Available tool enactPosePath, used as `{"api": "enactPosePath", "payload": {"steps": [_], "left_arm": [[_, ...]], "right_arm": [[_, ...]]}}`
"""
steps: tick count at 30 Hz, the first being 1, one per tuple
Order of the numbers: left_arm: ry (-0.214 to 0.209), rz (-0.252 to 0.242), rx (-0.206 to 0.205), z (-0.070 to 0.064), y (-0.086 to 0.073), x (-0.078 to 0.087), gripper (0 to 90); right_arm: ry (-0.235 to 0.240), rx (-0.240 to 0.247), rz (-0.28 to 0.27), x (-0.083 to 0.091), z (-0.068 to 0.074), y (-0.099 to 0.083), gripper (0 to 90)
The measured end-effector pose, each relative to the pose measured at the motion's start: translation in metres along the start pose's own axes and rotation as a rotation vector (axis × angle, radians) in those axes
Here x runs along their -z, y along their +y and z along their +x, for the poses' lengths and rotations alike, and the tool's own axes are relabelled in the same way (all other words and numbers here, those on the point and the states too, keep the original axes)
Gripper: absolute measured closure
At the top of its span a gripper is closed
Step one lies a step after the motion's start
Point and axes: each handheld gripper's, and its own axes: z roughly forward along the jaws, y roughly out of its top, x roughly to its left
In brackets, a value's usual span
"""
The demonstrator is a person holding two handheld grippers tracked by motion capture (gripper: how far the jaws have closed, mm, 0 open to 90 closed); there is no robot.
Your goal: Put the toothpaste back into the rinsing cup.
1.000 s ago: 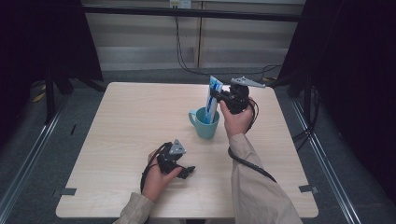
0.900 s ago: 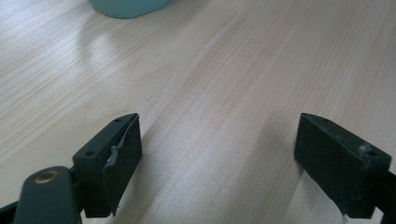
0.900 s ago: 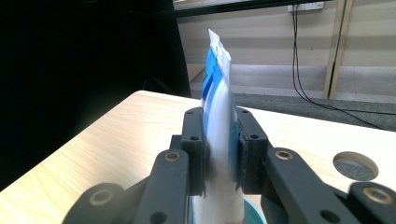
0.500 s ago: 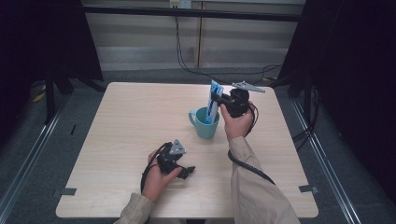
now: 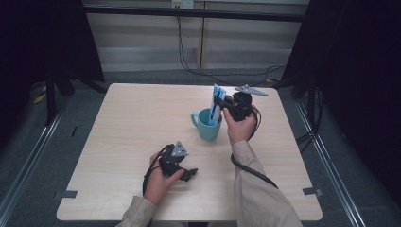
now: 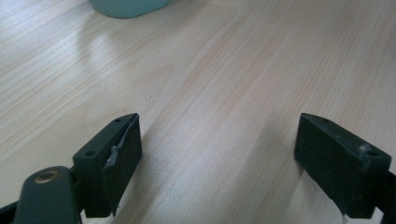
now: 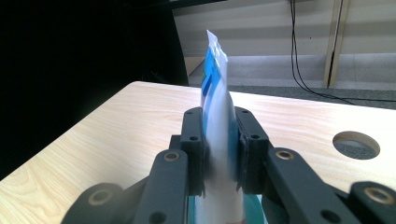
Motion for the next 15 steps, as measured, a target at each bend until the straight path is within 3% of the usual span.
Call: {"api": "enactPosePath", "payload": {"steps": [10,15], "left_arm": [[0.001,0.0,0.0,-0.0001,0.0,0.0,15.0],[0.007,0.004,-0.001,-0.0004,0.0001,0.0003,15.0]], "right_arm": [[0.004,0.0,0.006,-0.0007,-0.0003,-0.0021,75.8],[-0.003,-0.025,0.002,0.0011,-0.0058,-0.0025,75.4]]}}
